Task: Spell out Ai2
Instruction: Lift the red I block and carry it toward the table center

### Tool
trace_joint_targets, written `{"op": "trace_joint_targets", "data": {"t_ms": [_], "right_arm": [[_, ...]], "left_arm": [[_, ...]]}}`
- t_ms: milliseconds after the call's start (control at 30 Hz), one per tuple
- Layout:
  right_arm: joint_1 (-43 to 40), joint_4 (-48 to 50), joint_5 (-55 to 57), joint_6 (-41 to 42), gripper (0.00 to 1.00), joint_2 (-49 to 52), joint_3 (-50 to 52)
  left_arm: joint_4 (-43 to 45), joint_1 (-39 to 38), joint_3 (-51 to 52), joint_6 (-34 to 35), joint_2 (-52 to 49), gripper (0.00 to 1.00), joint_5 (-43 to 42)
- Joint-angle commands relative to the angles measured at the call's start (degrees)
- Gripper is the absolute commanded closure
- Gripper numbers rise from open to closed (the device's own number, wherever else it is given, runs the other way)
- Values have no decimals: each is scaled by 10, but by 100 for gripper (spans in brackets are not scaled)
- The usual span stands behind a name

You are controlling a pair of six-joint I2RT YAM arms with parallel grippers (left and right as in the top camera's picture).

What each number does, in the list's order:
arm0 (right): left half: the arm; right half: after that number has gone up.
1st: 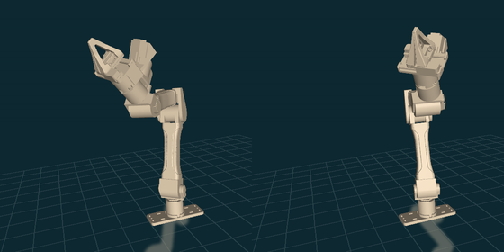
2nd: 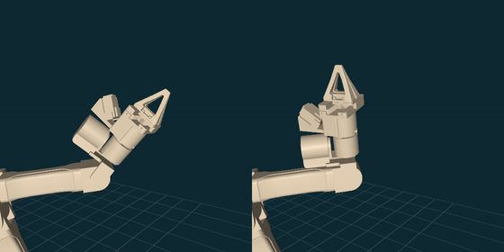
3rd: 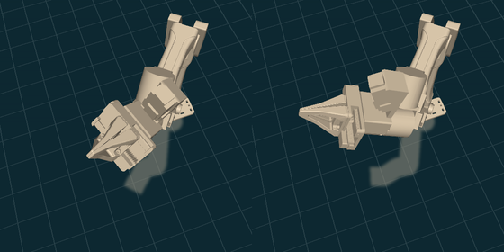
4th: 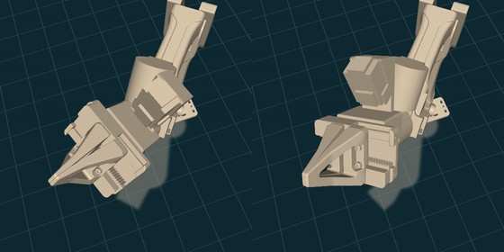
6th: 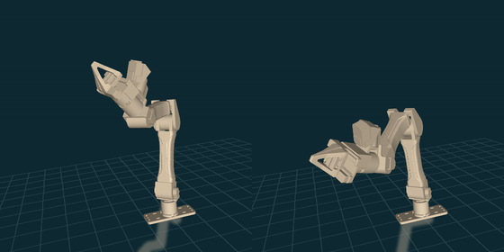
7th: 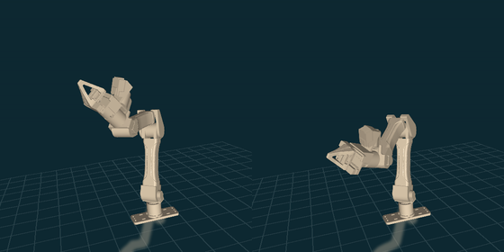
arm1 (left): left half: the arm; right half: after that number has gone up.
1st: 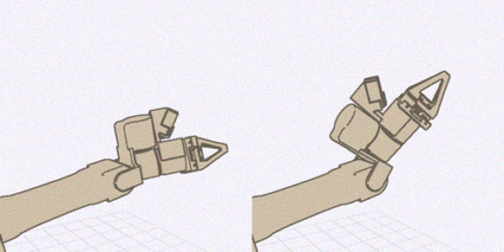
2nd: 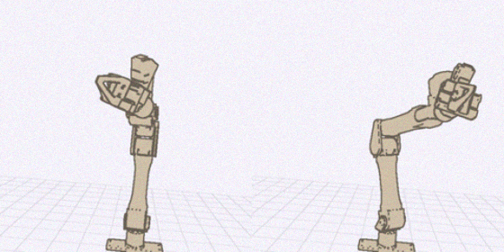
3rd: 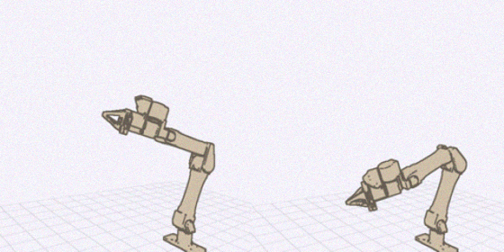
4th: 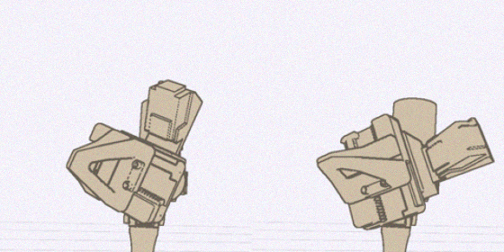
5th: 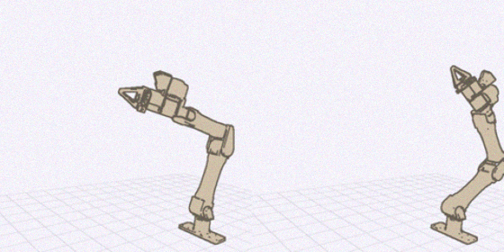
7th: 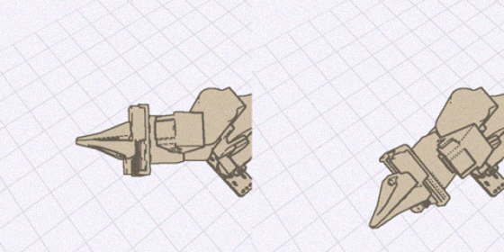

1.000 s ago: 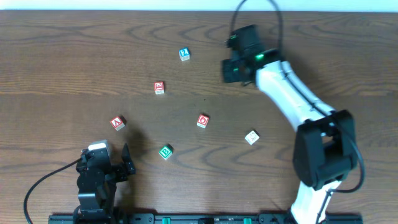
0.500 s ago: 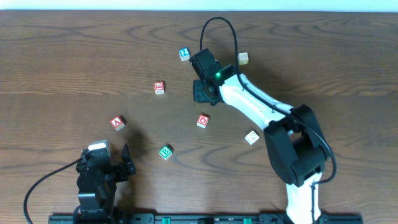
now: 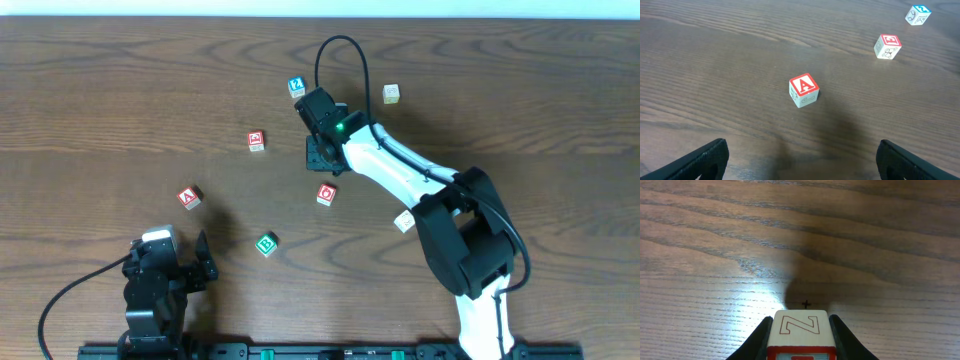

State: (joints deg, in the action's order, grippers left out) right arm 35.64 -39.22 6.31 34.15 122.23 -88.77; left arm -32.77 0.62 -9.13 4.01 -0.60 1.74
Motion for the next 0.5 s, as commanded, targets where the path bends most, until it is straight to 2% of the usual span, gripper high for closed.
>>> {"op": "trace_joint_targets", "data": {"t_ms": [0, 467], "right_arm": [[8, -4, 34, 23, 98, 6, -5], [9, 7, 33, 38, 98, 19, -5]], "left_arm": [[0, -2, 5, -8, 3, 5, 7], [0, -2, 5, -8, 3, 5, 7]]}}
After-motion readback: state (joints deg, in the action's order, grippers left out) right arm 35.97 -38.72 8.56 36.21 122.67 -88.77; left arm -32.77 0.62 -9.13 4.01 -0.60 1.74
